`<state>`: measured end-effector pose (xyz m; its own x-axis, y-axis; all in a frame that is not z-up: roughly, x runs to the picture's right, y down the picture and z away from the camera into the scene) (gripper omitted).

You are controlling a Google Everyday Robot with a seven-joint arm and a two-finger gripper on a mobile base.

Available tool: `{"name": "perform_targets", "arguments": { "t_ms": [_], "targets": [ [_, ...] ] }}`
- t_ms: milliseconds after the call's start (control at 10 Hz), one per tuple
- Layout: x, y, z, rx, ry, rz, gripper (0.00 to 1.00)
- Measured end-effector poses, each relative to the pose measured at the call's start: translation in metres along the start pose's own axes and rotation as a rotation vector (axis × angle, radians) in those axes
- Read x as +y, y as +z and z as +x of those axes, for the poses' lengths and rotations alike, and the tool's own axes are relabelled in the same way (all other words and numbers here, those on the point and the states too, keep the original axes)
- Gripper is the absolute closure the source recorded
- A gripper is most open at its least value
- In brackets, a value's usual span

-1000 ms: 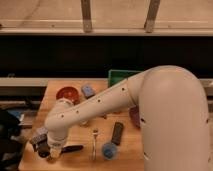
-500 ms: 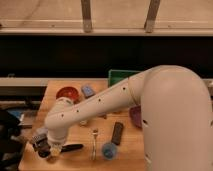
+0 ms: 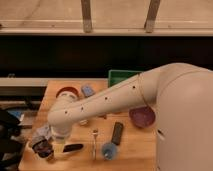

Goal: Place brush in metal cup

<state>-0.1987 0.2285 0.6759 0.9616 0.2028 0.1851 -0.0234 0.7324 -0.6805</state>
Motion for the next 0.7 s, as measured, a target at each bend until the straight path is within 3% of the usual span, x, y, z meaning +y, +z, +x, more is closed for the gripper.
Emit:
{"name": "perform_targets", "arguments": {
  "t_ms": [300, 600, 700],
  "targets": [
    [-0.045, -0.032, 0.023, 0.028, 0.152, 0.106, 0.21],
    [-0.085, -0.050, 0.057, 0.016, 0.436, 0.188, 0.21],
    [-0.091, -0.053, 0.064, 0.010, 0.489, 0.200, 0.21]
  ]
}}
